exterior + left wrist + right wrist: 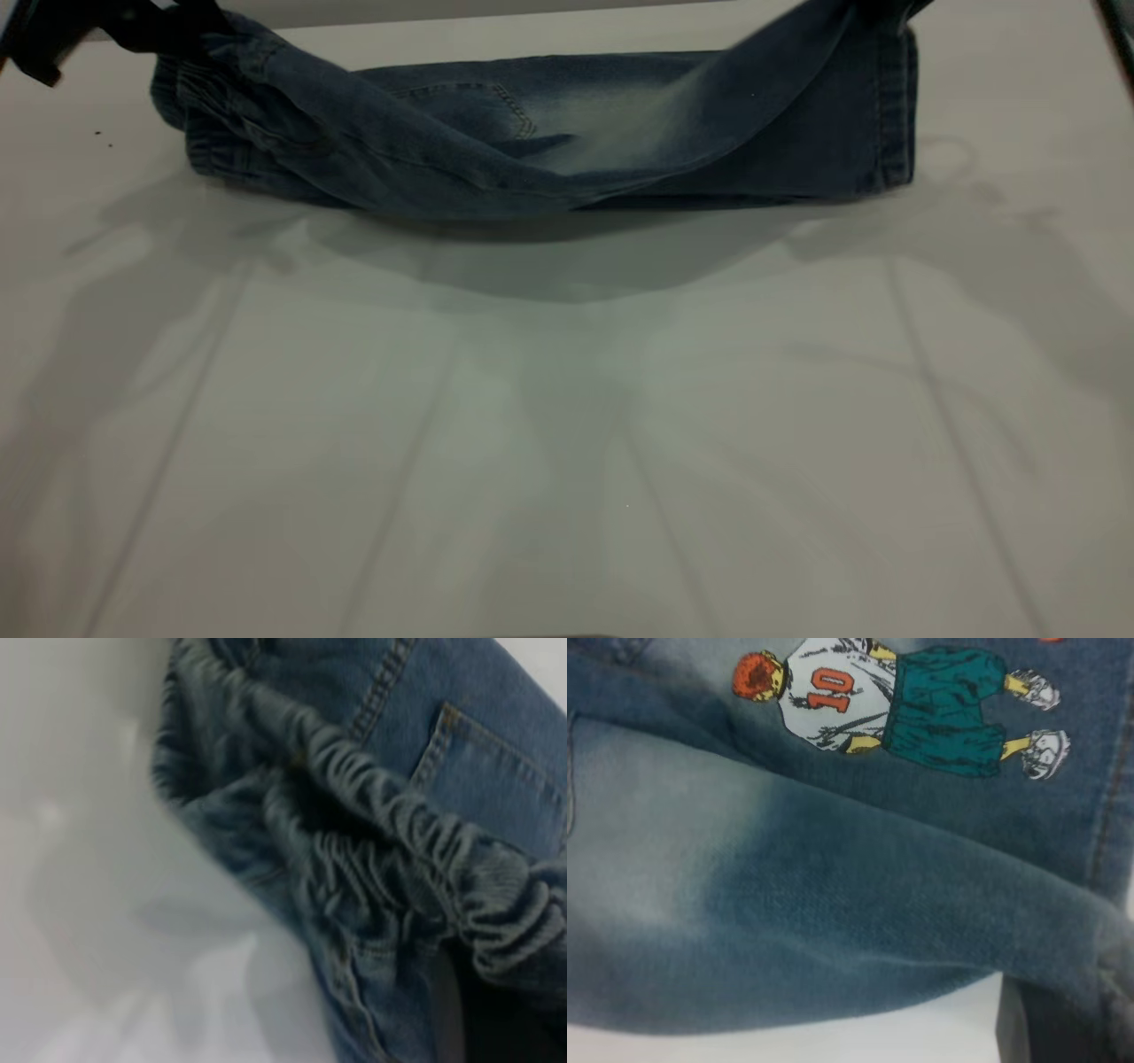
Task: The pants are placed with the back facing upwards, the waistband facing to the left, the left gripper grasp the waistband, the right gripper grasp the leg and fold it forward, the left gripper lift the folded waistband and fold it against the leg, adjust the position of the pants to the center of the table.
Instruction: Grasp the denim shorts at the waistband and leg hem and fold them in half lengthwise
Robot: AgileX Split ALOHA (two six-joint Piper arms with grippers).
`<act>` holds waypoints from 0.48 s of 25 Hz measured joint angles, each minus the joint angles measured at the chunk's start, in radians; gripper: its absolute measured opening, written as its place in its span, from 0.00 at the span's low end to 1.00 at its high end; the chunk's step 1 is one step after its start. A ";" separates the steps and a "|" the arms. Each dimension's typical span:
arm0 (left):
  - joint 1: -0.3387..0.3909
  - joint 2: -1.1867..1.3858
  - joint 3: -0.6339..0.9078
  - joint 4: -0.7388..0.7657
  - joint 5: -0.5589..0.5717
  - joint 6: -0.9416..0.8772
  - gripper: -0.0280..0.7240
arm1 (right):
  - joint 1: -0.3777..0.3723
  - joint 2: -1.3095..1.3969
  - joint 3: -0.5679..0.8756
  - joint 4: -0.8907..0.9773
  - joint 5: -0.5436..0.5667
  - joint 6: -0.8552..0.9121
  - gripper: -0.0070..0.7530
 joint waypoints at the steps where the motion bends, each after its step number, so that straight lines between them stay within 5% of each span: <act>1: 0.000 0.010 0.000 -0.023 -0.016 0.000 0.16 | 0.000 0.019 -0.015 0.002 -0.001 0.000 0.06; 12: 0.000 0.085 -0.009 -0.261 -0.222 0.000 0.16 | 0.000 0.158 -0.126 0.047 -0.119 -0.001 0.06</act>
